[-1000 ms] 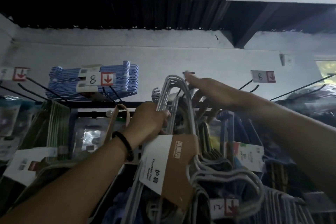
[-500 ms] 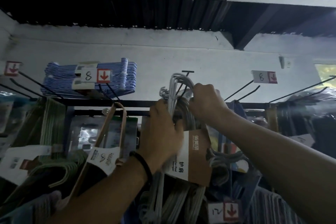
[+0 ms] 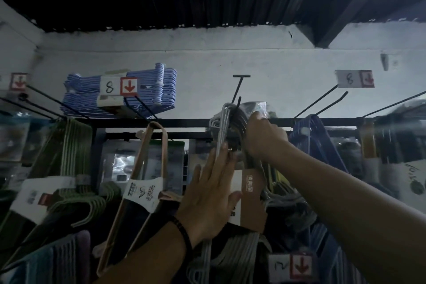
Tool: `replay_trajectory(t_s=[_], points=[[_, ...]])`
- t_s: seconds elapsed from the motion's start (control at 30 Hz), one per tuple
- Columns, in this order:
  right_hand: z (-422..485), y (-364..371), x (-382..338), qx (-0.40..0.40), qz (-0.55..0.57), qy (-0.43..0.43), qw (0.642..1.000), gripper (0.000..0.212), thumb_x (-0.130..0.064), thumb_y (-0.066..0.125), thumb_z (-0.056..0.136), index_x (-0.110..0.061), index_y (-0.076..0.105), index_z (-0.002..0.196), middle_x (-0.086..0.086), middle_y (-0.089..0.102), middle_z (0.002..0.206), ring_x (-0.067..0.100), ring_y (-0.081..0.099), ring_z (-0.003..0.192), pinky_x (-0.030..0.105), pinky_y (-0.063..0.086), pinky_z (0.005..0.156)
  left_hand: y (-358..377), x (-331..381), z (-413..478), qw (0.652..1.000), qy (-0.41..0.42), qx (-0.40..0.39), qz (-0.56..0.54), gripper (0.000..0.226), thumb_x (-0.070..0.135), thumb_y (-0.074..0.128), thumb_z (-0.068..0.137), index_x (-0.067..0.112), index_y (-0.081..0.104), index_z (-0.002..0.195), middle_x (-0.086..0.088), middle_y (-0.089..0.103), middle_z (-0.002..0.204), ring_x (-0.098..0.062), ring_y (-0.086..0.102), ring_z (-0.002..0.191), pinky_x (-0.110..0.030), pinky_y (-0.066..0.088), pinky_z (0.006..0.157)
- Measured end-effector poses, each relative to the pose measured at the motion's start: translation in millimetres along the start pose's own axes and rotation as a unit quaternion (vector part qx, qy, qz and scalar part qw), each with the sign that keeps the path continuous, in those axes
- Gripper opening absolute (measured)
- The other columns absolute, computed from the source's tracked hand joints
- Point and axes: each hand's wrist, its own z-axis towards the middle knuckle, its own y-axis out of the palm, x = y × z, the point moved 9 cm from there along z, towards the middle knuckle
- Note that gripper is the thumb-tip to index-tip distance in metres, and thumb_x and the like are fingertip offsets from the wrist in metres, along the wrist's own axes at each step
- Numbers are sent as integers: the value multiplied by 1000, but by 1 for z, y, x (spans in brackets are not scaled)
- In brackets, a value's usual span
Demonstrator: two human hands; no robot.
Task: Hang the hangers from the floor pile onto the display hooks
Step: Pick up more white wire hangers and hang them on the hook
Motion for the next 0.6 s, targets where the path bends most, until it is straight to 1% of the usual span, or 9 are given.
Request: replay_trajectory(t_s=[0.07,0.17,0.23,0.3,0.37,0.43,0.47,0.53,0.6], points=[[2,-1,5,-26,27,-17,999,48,-24,54,101,-4,37,141,20,64,129,39,65,111,41,44,79,-2,4,-2,1000,1,2,18,83,52,33,109,33,-33,157,10,-49,159,-18,-37,153,-55,3,130],[-5,-11,16,-53,99,-42,993,59,-50,44,105,-4,40,142,23,59,134,35,65,108,44,54,86,-8,9,-11,999,-4,-31,40,84,51,35,110,30,-30,159,13,-50,158,-17,-38,152,-54,3,130],[-12,-28,24,-21,137,-64,988,55,-51,42,105,-5,46,133,21,63,118,29,66,93,44,57,77,-16,10,-23,998,-5,-57,36,87,50,43,108,32,-22,162,15,-45,161,-15,-37,153,-52,2,131],[-25,-51,34,55,146,-75,985,40,-46,48,101,-11,52,119,13,63,100,27,64,80,38,55,66,-37,8,-39,999,5,-43,29,78,52,51,104,35,6,166,15,-30,169,-12,-28,156,-47,6,131],[-48,-70,29,114,152,-95,977,27,-42,52,97,-18,56,109,9,65,94,29,63,80,37,55,66,-65,6,-62,1000,4,-10,24,62,54,53,101,38,36,158,11,0,175,-12,-7,161,-43,17,129],[-78,-76,9,114,178,-125,969,21,-41,53,98,-22,60,102,3,65,87,24,62,76,28,46,58,-90,4,-94,1000,-14,-6,26,47,56,51,100,41,52,144,14,34,163,-16,26,154,-41,34,122],[-94,-74,-7,99,192,-141,966,18,-41,54,98,-24,61,95,-1,64,83,18,61,73,26,41,54,-100,2,-114,999,-21,-17,21,39,57,48,101,43,56,136,20,45,148,-13,40,141,-37,41,114],[-131,-65,-42,64,208,-169,961,22,-43,55,97,-27,58,82,-6,63,76,14,62,68,25,40,53,-119,-2,-160,998,-44,-52,-7,28,61,44,101,48,60,121,29,50,121,-1,49,115,-28,45,98],[-175,-48,-84,26,229,-196,953,25,-46,54,95,-27,58,80,-7,64,71,13,63,67,29,44,56,-134,-10,-215,992,-82,-94,-37,24,64,44,102,50,62,110,30,54,108,4,54,103,-25,49,93]])
